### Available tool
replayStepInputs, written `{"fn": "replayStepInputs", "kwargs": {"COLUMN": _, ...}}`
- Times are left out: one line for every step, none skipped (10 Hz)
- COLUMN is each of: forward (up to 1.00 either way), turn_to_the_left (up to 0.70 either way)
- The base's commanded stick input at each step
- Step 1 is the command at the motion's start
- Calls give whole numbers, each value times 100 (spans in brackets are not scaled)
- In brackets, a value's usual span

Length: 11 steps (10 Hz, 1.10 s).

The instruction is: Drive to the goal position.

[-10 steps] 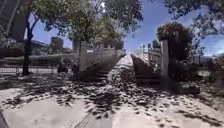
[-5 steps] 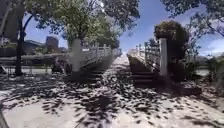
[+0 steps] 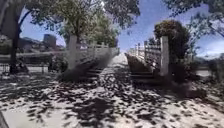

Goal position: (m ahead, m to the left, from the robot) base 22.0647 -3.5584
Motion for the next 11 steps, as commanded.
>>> {"fn": "replayStepInputs", "kwargs": {"forward": 45, "turn_to_the_left": 0}}
{"fn": "replayStepInputs", "kwargs": {"forward": 45, "turn_to_the_left": 0}}
{"fn": "replayStepInputs", "kwargs": {"forward": 45, "turn_to_the_left": 0}}
{"fn": "replayStepInputs", "kwargs": {"forward": 45, "turn_to_the_left": 0}}
{"fn": "replayStepInputs", "kwargs": {"forward": 45, "turn_to_the_left": -3}}
{"fn": "replayStepInputs", "kwargs": {"forward": 45, "turn_to_the_left": -10}}
{"fn": "replayStepInputs", "kwargs": {"forward": 45, "turn_to_the_left": -21}}
{"fn": "replayStepInputs", "kwargs": {"forward": 45, "turn_to_the_left": 0}}
{"fn": "replayStepInputs", "kwargs": {"forward": 45, "turn_to_the_left": 0}}
{"fn": "replayStepInputs", "kwargs": {"forward": 45, "turn_to_the_left": 0}}
{"fn": "replayStepInputs", "kwargs": {"forward": 45, "turn_to_the_left": 0}}
